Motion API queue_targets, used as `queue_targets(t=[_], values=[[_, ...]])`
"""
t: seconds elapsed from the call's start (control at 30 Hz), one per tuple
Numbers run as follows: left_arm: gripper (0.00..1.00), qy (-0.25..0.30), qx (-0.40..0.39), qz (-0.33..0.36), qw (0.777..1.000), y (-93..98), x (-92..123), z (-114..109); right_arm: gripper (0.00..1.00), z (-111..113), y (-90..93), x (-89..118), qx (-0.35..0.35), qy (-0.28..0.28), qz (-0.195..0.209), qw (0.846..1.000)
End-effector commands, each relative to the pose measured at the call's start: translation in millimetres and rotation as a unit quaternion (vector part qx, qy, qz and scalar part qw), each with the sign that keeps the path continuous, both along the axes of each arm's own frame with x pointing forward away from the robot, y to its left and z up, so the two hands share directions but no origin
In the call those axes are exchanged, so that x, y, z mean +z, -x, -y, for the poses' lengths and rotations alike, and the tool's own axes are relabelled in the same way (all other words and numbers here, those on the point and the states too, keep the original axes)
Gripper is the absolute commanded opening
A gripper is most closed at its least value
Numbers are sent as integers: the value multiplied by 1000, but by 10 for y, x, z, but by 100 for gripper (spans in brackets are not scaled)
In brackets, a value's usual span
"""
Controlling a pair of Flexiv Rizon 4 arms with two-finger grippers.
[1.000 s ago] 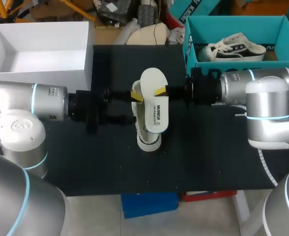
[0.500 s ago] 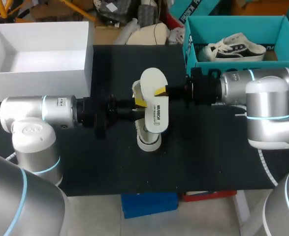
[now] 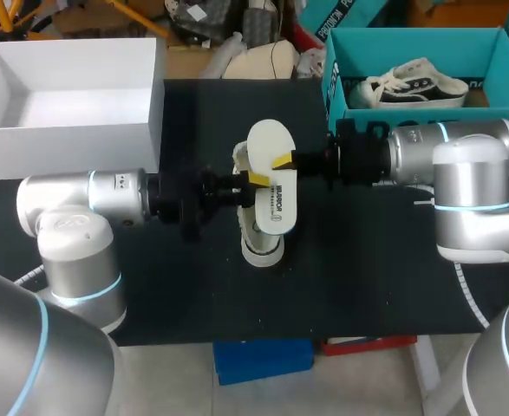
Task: Take the shoe out of the shoebox, open the shoe tongue, remove and reinsert the insole, then place the shoe into the shoebox
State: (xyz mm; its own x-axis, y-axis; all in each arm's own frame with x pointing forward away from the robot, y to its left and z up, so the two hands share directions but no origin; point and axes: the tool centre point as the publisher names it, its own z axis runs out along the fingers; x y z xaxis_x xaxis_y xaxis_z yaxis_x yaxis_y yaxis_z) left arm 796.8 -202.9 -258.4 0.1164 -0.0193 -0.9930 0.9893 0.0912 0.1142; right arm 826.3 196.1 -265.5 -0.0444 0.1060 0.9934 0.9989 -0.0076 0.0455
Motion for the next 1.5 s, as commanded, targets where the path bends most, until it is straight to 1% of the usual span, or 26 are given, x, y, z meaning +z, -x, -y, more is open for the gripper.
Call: queue_targets(t=[0.03,0.1,0.17,0.27,0.4,0.5,0.53,0.57,0.6,0.67,0.73,0.8,0.87,0.93,1.03,1.07,1.1,1.13,1.5], values=[[23,-3,3,3,1000,-37,4,55,0,-12,7,0,-2,1,0,1000],[23,-7,2,12,1000,-30,23,69,0,-12,7,0,-2,1,0,1000],[19,-8,2,12,1000,-27,23,82,0,-12,7,0,-2,1,0,1000],[1,-9,8,7,1000,-45,10,91,0,-12,7,0,-2,1,0,1000],[0,-13,8,16,1000,-22,42,125,0,-12,7,0,-2,1,0,1000],[0,-22,12,8,1000,-28,28,143,0,-12,14,18,-2,-12,13,1000],[0,-24,12,6,1000,-29,23,142,0,1,21,37,-8,-19,23,1000],[0,-29,14,2,999,-24,18,135,35,17,31,54,-16,-24,33,999],[0,-35,14,-3,999,-15,11,122,100,37,46,66,-22,-27,43,998],[0,-52,14,-14,998,15,-2,80,100,73,75,99,-34,-24,64,997],[0,-69,6,-23,997,59,-6,27,100,113,120,103,-36,7,75,997],[0,-89,-2,-41,995,124,-9,-25,100,153,170,99,-39,9,91,995],[0,-118,-10,-51,992,211,-12,-72,100,191,222,96,-41,22,102,994],[0,-134,-16,-73,988,293,-10,-125,100,235,273,99,-45,33,117,992],[0,-167,-34,-101,980,421,-20,-190,100,307,347,112,-46,65,137,987],[0,-184,-49,-114,975,480,-28,-205,100,337,375,119,-42,92,147,984],[0,-193,-59,-121,972,514,-33,-211,100,349,386,124,-40,106,153,982],[0,-214,-93,-126,964,601,-40,-222,100,375,417,142,-41,134,168,976],[0,-214,-93,-126,964,601,-40,-222,100,375,417,142,-41,134,168,976]])
